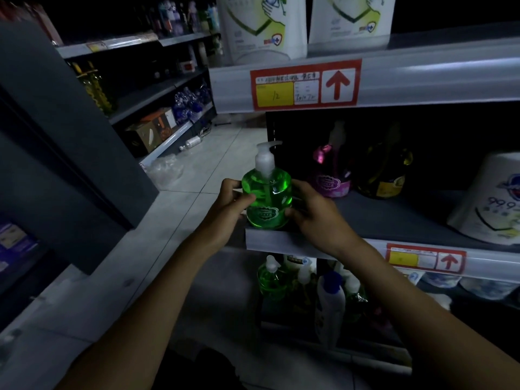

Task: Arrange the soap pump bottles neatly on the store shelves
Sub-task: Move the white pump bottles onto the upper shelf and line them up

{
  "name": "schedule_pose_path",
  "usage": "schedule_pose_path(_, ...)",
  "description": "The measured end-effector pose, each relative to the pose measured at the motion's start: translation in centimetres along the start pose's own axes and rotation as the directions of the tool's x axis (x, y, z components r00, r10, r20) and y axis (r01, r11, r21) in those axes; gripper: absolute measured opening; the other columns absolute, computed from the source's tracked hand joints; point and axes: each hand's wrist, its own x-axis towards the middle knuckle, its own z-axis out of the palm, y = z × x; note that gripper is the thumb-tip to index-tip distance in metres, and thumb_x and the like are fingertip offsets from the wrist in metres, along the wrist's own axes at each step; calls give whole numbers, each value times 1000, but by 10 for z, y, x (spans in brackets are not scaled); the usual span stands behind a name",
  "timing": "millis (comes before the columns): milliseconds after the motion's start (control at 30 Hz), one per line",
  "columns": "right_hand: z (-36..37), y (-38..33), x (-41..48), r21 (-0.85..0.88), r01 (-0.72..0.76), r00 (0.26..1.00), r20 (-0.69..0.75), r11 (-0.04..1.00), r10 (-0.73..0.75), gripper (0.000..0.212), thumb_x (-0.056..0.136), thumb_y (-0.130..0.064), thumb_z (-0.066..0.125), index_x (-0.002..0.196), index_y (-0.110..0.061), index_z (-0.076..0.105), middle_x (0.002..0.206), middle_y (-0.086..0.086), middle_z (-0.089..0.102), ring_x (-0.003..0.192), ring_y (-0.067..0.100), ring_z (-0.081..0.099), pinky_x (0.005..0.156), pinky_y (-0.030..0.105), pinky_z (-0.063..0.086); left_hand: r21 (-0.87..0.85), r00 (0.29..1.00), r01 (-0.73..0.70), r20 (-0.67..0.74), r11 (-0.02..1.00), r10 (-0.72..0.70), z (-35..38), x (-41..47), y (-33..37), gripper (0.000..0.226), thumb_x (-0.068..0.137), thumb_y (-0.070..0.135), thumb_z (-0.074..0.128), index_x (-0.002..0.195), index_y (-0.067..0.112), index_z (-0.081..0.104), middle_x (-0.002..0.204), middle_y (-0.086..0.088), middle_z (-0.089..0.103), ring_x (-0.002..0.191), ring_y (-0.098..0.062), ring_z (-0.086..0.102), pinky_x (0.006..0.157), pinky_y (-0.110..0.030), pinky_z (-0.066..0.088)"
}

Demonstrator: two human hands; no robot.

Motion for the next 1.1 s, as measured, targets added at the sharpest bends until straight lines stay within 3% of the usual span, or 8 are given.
schedule_pose_path(133, -2, -4, -1, -44, -7, 1000, 15, 999, 8, 57, 90, -1, 55, 142, -18, 40, 135, 5, 58, 125, 21, 54, 103, 28, 44, 90, 997, 19, -81, 996, -12, 6, 0, 1, 23, 85, 44, 54, 102, 30, 48, 104, -1, 61, 99, -11, 59, 82, -31, 44)
schedule_pose_path(233, -13, -5, -7, -153, -65, 993, -103, 986, 50, 51, 89, -1, 54, 137, -15, 48, 126, 10, 63, 114, 25, 60, 81, 10, 37, 331, 870, -162, -397, 930, 292, 15, -4, 17, 28, 80, 35, 52, 103, 19, 55, 102, -7, 58, 88, -15, 57, 68, -15, 43)
schedule_pose_path(300, -31, -5, -11, -186, -108, 973, -222, 977, 66, 47, 87, -1, 53, 133, -14, 52, 122, 12, 65, 108, 27, 62, 73, 11, 35, 424, 760, -319, -419, 847, 496, 30, -9, 38, 18, 83, 18, 51, 98, 11, 58, 97, -7, 57, 81, -13, 56, 65, -11, 43)
schedule_pose_path(367, -55, -2, -12, -169, -159, 945, -312, 973, 101, 42, 87, -1, 53, 128, -13, 56, 117, 12, 66, 104, 27, 62, 72, 15, 37, 407, 745, -424, -352, 809, 567, 53, -9, 55, 19, 83, 11, 48, 97, 8, 60, 93, -6, 60, 79, -11, 57, 66, -14, 46)
schedule_pose_path(567, -99, 20, -15, -184, -297, 912, -344, 937, 222, 35, 90, -9, 59, 124, -14, 60, 124, 7, 65, 119, 23, 57, 89, 21, 40, 386, 912, -285, -173, 877, 372, 124, 24, 64, 27, 88, 2, 49, 115, 5, 51, 115, -13, 51, 103, -26, 55, 85, -41, 47)
schedule_pose_path(700, -118, 26, -26, -284, -320, 917, -332, 904, 221, 39, 91, -5, 56, 129, -12, 58, 128, 10, 62, 121, 28, 55, 84, 19, 36, 414, 971, -87, -166, 906, 169, 142, 48, 59, 27, 90, 10, 53, 115, 3, 47, 122, -16, 44, 106, -34, 49, 79, -31, 34)
schedule_pose_path(900, -137, 39, -28, -381, -354, 928, -255, 854, 271, 51, 88, -3, 59, 136, -12, 46, 129, 15, 58, 119, 33, 54, 80, 21, 37, 132, 997, 32, -76, 991, -22, 144, 78, 51, 11, 87, 16, 67, 95, 10, 67, 84, -3, 65, 88, -22, 64, 60, -20, 44)
schedule_pose_path(1100, -140, 44, -38, -420, -337, 941, -179, 843, 287, 61, 88, -5, 58, 144, -18, 37, 137, 13, 52, 126, 32, 49, 97, 31, 41, 205, 994, 7, -104, 979, 14, 162, 88, 40, 19, 85, 25, 70, 95, 9, 71, 91, -9, 71, 86, -21, 66, 83, -38, 54)
